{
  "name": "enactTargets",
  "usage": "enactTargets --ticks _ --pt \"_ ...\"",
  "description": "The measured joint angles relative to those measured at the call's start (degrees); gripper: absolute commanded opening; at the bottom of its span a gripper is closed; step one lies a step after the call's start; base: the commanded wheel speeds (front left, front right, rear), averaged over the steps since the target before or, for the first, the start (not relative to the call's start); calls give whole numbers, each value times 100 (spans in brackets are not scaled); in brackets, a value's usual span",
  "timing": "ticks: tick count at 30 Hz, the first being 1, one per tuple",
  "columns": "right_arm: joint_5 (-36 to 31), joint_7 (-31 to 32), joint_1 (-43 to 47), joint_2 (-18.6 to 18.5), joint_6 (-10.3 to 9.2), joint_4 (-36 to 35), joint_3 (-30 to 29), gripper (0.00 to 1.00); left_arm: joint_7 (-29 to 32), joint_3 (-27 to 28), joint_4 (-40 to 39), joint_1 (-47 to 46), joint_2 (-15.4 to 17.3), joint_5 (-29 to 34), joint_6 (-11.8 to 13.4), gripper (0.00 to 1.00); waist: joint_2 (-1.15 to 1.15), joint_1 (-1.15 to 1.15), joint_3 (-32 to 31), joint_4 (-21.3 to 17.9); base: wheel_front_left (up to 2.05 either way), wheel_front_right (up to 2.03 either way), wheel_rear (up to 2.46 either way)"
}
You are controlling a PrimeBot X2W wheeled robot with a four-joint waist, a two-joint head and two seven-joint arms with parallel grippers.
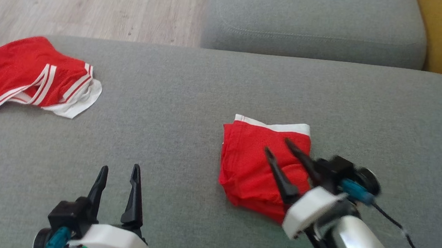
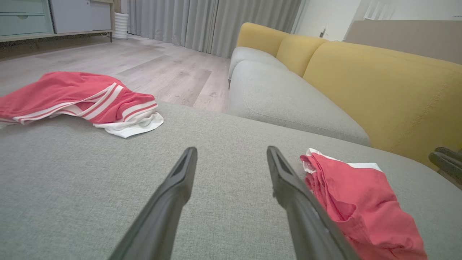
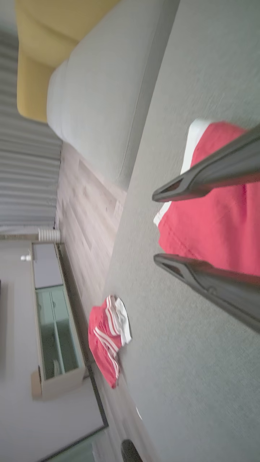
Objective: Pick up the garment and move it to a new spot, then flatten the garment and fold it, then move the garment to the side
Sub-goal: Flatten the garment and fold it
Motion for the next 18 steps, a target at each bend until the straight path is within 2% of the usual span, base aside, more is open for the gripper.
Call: enactTargets --ticks 1,3,5,11,14,18 --pt "-76 2 139 27 0 -97 -209 76 0 -1 13 0 0 0 -2 100 0 0 -25 -17 0 0 0" --pt "-156 16 279 66 0 -199 -415 100 -1 -4 30 0 -1 0 -11 100 0 0 -49 -33 0 0 0" --pt "-377 57 695 156 0 -528 -995 100 -45 -13 77 5 -10 0 -27 100 0 0 -113 -62 0 0 0" --pt "-636 130 1537 341 0 -1158 -1937 100 -102 -63 232 127 -47 7 -186 100 0 0 -197 -91 0 0 0" --pt "-700 160 1923 391 0 -1439 -2261 100 -146 -62 269 208 -88 36 -230 100 0 0 -217 -112 0 0 0" --pt "-505 160 2280 420 0 -1704 -2397 100 -153 -56 305 326 -109 73 -278 100 0 0 -231 -159 0 0 0"
